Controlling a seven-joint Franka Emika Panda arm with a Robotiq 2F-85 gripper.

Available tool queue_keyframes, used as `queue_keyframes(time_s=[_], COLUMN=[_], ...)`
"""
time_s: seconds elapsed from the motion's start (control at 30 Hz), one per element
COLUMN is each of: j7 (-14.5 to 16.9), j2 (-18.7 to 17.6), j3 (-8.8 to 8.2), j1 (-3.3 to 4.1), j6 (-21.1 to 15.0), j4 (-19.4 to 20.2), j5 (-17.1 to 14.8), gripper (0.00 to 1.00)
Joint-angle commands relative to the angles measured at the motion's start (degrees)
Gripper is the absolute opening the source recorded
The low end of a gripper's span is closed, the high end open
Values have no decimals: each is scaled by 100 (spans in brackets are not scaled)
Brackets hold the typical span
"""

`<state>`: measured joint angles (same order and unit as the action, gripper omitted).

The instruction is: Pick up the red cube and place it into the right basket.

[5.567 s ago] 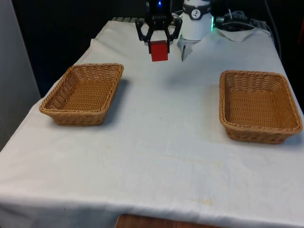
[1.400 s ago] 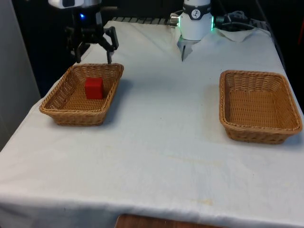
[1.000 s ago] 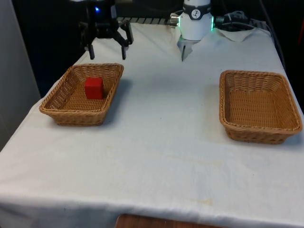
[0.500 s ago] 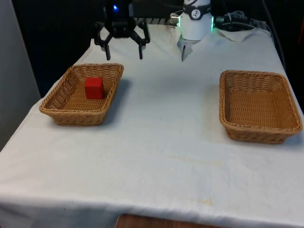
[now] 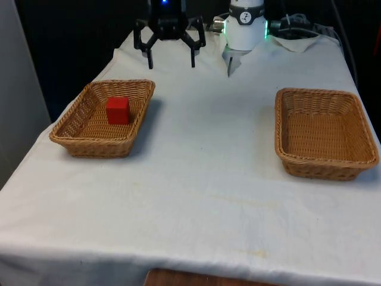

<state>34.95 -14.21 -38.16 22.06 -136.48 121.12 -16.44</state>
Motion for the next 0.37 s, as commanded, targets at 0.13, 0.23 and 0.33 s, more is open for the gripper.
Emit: queue_keyframes(time_s=[0.13, 0.23, 0.33], j7=[-235, -355, -321], j2=[126, 223, 241], j3=[40, 143, 206], j1=[69, 52, 0], j6=[-74, -80, -6], j4=[74, 115, 92], j5=[275, 430, 384], gripper=[100, 100, 100])
